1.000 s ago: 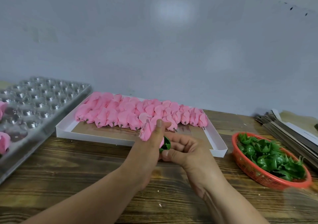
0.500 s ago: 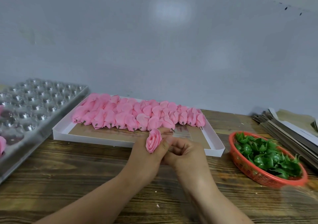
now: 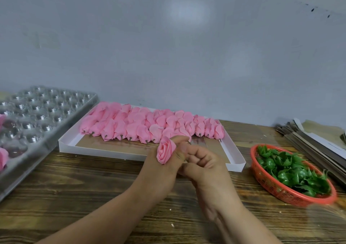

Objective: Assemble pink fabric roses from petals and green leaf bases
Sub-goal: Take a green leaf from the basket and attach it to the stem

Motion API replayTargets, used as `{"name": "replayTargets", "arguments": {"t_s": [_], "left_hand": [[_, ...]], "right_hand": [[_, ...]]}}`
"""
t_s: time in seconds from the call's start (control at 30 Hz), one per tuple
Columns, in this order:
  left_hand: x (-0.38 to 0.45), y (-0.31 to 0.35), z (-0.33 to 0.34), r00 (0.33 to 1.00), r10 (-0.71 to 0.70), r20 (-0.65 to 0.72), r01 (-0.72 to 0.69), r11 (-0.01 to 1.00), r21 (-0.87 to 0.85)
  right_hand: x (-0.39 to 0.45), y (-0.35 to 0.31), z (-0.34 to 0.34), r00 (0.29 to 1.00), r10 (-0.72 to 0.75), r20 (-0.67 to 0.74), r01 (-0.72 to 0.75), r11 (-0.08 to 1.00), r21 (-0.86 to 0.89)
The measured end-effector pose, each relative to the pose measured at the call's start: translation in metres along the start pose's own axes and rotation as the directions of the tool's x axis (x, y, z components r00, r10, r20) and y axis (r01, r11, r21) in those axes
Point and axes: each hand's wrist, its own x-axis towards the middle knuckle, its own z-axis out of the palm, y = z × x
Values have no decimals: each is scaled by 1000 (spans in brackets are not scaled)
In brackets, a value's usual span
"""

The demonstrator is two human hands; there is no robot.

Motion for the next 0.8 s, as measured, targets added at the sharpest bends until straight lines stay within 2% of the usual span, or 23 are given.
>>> {"name": "replayTargets", "arguments": {"t_s": [0.17,0.3,0.4,0.47,0.57,0.67,0.8], "left_hand": [[-1,3,-1,1000,-3,-4,3,999,44],[-1,-6,-4,994,-109,32,108,994,14],[-2,-3,-1,968,-223,118,237,963,-127],[-1,1,0,953,-272,136,296,932,-209],[3,3,-1,968,-237,78,245,963,-110],[4,7,-7,989,-145,-7,145,987,73],[8,2,-10,975,-217,-47,219,975,33]], "right_hand": [[0,0,0,999,-45,21,45,998,-38],[-3,-1,3,984,-147,102,159,979,-126],[-1,2,2,987,-158,36,162,972,-172],[1,3,0,992,-123,-20,119,983,-137],[6,2,-6,995,-58,-82,59,998,12],[9,1,-12,996,-36,-86,40,998,46],[10,0,-15,999,-10,-41,9,1000,-22]]}}
